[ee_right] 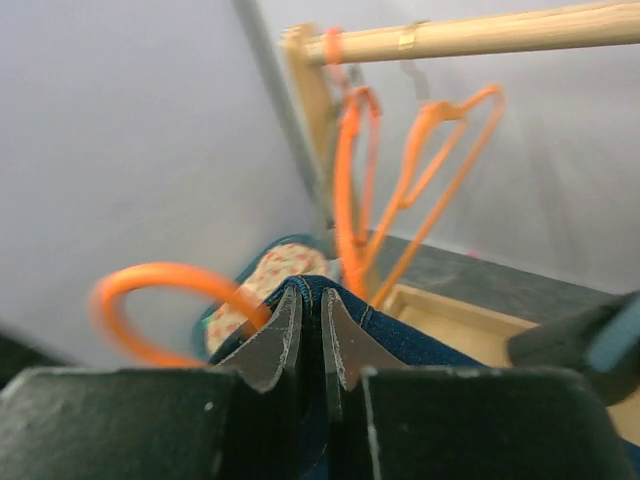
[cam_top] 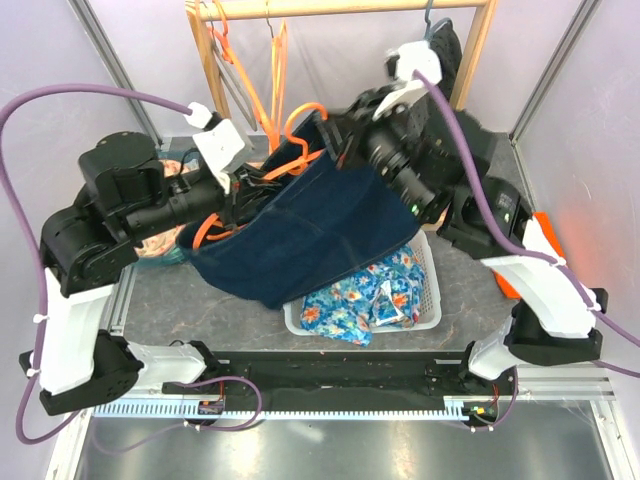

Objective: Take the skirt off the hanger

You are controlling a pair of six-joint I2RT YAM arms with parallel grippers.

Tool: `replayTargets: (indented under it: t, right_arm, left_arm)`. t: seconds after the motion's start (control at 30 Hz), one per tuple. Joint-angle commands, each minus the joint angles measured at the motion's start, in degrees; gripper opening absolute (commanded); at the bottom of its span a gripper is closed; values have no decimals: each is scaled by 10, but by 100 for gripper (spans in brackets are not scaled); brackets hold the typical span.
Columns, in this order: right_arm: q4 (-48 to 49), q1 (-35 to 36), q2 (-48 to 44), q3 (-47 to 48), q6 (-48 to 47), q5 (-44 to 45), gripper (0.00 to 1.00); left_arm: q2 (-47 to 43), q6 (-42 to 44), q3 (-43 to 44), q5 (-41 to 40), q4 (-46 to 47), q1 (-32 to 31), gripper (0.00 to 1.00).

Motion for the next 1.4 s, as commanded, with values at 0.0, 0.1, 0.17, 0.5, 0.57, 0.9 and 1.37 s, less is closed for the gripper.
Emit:
replayTargets:
  t: [0.0, 0.1, 0.17, 0.5, 0.57, 0.9, 1.37]
  right_arm:
    - [7, 65, 13, 46, -6, -42, 0]
    - [10, 75, 9, 24, -3, -32, 0]
    - [3, 76, 0, 12, -9, 2, 0]
    - [-7, 72, -107, -147, -126, 373, 0]
    - [-7, 66, -151, -184, -123, 396, 0]
    - [-136, 67, -240, -247, 51, 241, 0]
    - [-58, 77, -247, -445, 132, -123, 0]
  left_arm:
    - [20, 17, 7, 50, 29, -8, 2]
    - [31, 12, 20, 52, 28, -15, 2]
    - [36, 12, 38, 46, 29, -16, 2]
    - [-54, 21, 62, 5, 10, -12, 2]
    - [-77, 18, 36, 7, 7, 0, 2]
    - [-133, -34, -24, -23, 13, 64, 2]
    - [58, -74, 158, -218, 55, 68, 2]
